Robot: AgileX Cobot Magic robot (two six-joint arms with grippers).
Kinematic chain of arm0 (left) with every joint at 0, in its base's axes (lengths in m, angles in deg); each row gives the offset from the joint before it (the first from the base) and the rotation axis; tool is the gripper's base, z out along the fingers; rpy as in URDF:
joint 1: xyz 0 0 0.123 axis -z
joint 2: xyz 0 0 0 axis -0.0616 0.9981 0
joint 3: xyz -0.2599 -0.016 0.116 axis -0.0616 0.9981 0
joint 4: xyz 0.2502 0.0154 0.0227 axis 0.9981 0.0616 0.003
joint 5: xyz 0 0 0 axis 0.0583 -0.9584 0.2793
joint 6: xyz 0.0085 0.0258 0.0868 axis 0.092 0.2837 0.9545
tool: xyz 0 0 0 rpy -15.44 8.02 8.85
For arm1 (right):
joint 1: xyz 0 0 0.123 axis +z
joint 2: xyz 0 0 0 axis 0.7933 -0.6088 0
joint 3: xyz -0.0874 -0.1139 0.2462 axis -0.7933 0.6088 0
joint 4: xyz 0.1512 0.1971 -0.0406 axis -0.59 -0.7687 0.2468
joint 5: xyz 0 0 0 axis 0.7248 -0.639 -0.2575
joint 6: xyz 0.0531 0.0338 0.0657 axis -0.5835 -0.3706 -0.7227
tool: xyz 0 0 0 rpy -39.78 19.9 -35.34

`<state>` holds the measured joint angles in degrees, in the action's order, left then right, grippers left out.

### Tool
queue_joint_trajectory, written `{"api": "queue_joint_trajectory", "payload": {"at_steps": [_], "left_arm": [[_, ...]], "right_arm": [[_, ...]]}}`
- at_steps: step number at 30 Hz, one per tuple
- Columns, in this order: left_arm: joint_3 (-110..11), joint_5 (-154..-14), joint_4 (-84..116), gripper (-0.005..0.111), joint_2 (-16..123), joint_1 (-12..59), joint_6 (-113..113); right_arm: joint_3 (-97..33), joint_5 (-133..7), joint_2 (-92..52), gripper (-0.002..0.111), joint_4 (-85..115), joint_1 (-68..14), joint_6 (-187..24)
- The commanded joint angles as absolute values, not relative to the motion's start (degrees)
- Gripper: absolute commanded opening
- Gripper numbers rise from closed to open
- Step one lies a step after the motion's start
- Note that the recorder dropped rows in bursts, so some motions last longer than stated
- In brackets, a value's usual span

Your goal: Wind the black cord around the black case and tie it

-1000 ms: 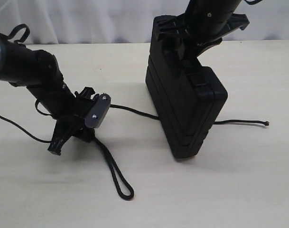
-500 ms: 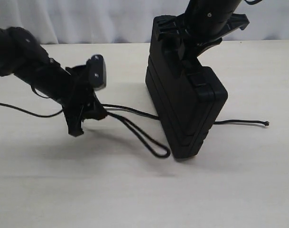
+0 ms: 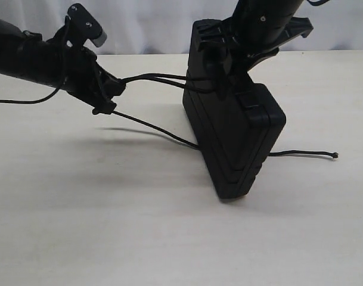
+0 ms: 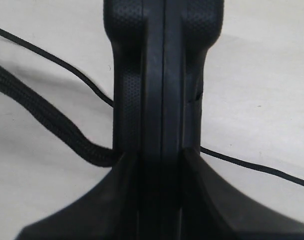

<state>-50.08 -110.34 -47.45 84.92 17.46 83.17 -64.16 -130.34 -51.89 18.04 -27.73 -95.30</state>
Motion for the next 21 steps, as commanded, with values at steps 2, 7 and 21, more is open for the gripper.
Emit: {"api": "queue_joint_trajectory", "payload": {"at_steps": [2,7,21], "left_arm": [[-50.00,-107.15,-52.27,0.000,84.47,17.58,80.31],[-50.00,-106.72,-54.20,0.000,84.47,19.07,80.92],[-50.00,-98.79,-49.33,0.000,84.47,27.60,80.81]], "right_arm": [[-64.21,-132.59,-51.12,0.004,17.51,-27.69,-94.63],[-64.21,-132.59,-51.12,0.004,17.39,-27.69,-94.63],[-64.21,-132.23,-51.12,0.004,16.24,-27.69,-94.63]]}}
